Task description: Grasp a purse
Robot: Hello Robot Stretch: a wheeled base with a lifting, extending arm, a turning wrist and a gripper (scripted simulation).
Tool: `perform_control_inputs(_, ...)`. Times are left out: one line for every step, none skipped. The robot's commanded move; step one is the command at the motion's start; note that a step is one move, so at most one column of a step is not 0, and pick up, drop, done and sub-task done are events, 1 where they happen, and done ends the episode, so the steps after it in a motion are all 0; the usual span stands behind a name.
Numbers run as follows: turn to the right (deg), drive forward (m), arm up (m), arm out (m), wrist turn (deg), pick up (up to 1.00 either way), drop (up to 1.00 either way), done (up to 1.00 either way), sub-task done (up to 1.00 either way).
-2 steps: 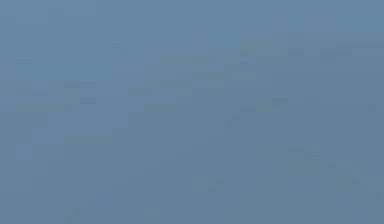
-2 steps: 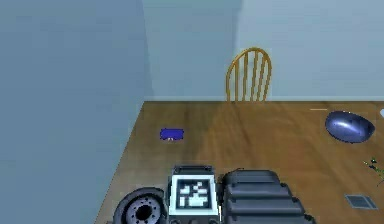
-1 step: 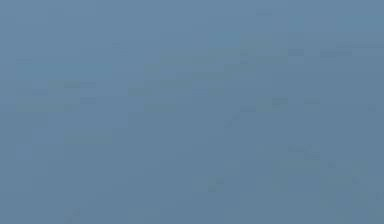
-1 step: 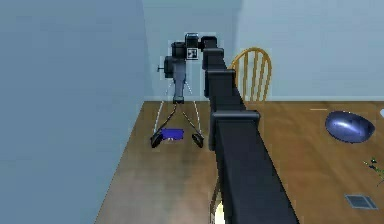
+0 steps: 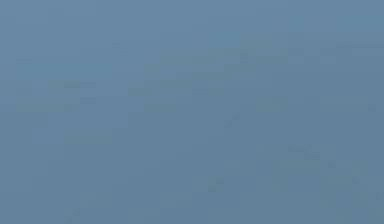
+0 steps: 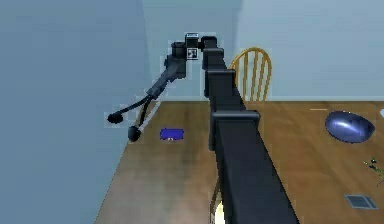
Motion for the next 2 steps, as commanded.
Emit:
perform_control_inputs(0.0, 0.0, 0.0, 0.0, 45.0, 0.0, 0.0, 0.0, 0.0)
perform_control_inputs(0.0, 0.0, 0.0, 0.0, 45.0, 0.0, 0.0, 0.0, 0.0)
